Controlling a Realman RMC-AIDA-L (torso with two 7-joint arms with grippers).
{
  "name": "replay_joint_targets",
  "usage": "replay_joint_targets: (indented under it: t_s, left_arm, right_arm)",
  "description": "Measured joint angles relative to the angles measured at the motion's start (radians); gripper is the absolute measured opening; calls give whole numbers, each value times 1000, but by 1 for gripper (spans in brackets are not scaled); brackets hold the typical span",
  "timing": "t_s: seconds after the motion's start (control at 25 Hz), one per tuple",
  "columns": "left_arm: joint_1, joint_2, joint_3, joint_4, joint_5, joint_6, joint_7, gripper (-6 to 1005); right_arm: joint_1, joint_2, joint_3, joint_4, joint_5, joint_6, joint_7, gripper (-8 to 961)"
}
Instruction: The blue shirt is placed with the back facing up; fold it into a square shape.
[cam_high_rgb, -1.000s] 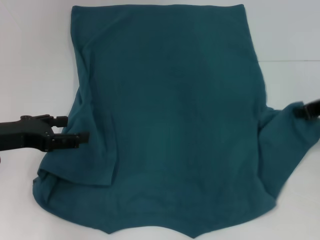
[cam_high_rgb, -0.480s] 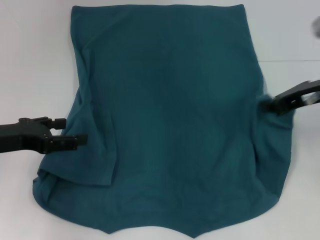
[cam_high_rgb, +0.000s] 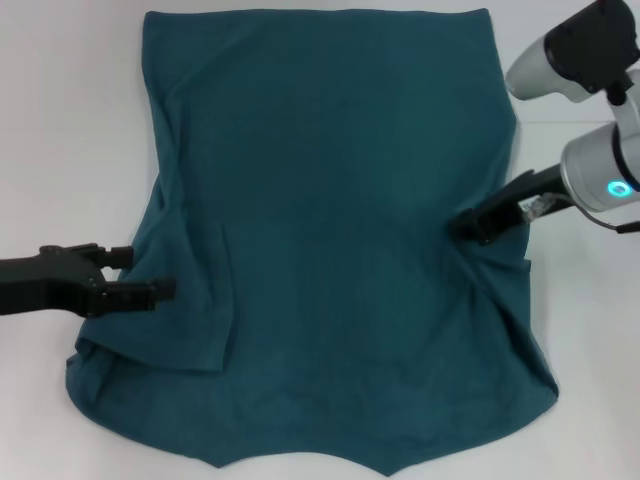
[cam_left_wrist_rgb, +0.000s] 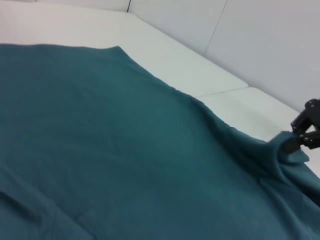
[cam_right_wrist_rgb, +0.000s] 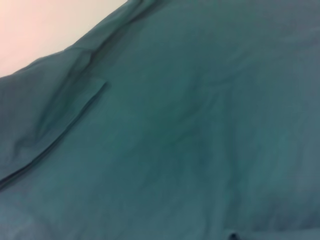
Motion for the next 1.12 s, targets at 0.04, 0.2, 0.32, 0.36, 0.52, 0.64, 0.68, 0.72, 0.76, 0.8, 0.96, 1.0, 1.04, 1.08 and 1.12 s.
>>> replay_joint_targets:
  t_s: [0.04, 0.2, 0.32, 0.36, 0.52, 0.64, 0.68, 0.72, 0.76, 0.8, 0.96, 1.0, 1.04, 1.08, 1.12]
  left_arm:
    - [0, 0, 0, -1, 6, -1, 0, 909]
    - [0, -1, 0, -8, 21, -3, 0, 909]
    - [1, -1, 0, -10, 25, -3, 1, 909]
    - [1, -1, 0, -10, 25, -3, 1, 909]
    - [0, -1, 0, -11, 25, -3, 1, 910]
    - [-1, -1, 0, -11, 26, -2, 1, 910]
    - [-1, -1, 0, -12, 26, -2, 1, 910]
    - [-1, -1, 0, -12, 27, -2, 1, 910]
    - [-1, -1, 0, -12, 27, -2, 1, 910]
    - [-2, -1, 0, -12, 27, -3, 1, 910]
    - [-4, -1, 0, -12, 27, -5, 1, 911]
    - [-5, -1, 0, -13, 27, -5, 1, 911]
    - [-6, -2, 0, -14, 27, -5, 1, 911]
    - [-8, -3, 0, -15, 28, -6, 1, 911]
    - [-8, -3, 0, -16, 28, -6, 1, 911]
  right_arm:
    - [4, 0, 0, 6, 0, 9, 5, 116]
    - [2, -1, 6, -17, 24, 33, 18, 128]
    - [2, -4, 10, -25, 39, 43, 20, 288]
    - [4, -5, 11, -24, 35, 49, 21, 366]
    - [4, -5, 11, -32, -35, 59, 53, 537]
    - [-5, -8, 15, -52, -85, 29, 78, 672]
    - [-8, -9, 17, -59, -103, 11, 83, 718]
    - [-9, -9, 17, -67, -127, -10, 87, 764]
    - [-10, -8, 18, -74, -146, -24, 91, 810]
    - [-11, -7, 18, -78, -169, -36, 94, 811]
    - [-13, -6, 9, -70, -206, -55, 90, 815]
    - [-14, -6, 4, -65, -208, -54, 87, 815]
    - [-14, -6, -1, -57, -210, -47, 86, 816]
    - [-14, -6, -6, -44, -213, -37, 86, 817]
    - [-12, -6, -11, -26, -214, -27, 84, 818]
